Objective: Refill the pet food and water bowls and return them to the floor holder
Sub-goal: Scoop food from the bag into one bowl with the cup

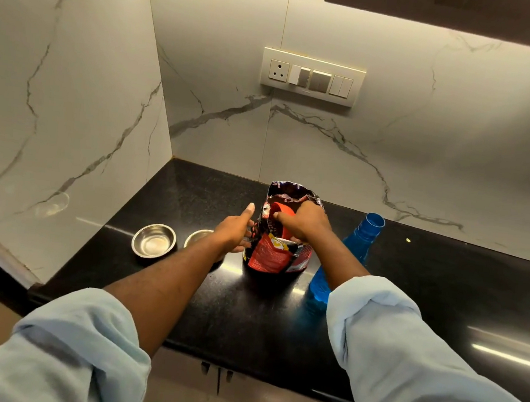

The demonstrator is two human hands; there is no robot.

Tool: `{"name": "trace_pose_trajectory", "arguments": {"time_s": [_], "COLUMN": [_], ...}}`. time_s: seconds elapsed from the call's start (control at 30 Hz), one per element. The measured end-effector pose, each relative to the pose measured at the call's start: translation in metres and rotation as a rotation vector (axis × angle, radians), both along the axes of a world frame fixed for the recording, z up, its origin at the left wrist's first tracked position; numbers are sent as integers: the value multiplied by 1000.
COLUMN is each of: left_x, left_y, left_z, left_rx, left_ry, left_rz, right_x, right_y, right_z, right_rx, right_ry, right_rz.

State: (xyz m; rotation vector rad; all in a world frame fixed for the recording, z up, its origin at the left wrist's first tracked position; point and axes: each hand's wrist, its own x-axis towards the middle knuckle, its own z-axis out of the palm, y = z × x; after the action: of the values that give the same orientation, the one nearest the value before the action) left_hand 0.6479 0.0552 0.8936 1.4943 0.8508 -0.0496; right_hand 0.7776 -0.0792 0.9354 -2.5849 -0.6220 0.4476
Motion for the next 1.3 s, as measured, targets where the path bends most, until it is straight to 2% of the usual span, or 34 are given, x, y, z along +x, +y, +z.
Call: {"name": "trace_pose_trajectory", "arguments": {"time_s": [0.13,0.23,0.4,0.5,0.6,0.8,1.07,1.3], "left_x": [3,4,4,3,1,-3,-11,-42], "left_y": [0,-1,-2,-4,-5,-1,9,54], "left_z": [2,5,13,15,17,19,22,20], "left_rx": [4,11,64,195,273,288,260,344], "left_ry": [4,-4,-39,-64,-118,-134,-174,-146], "left_rz": [-10,-8,-16,-69,-74,13,66,194], "right_x": [6,4,0,-2,-2,-1,-21,-46], "right_y": [-1,0,-3,-5,-6,-14,-7,38], "right_z": [14,20,20,21,23,30,40,50], "right_rx": [137,166,117,90,151,342,674,770], "right_ry": [142,227,200,161,192,279,448,464], "right_rz": [-138,-189,-243,-251,-294,-386,-333,-209]}}
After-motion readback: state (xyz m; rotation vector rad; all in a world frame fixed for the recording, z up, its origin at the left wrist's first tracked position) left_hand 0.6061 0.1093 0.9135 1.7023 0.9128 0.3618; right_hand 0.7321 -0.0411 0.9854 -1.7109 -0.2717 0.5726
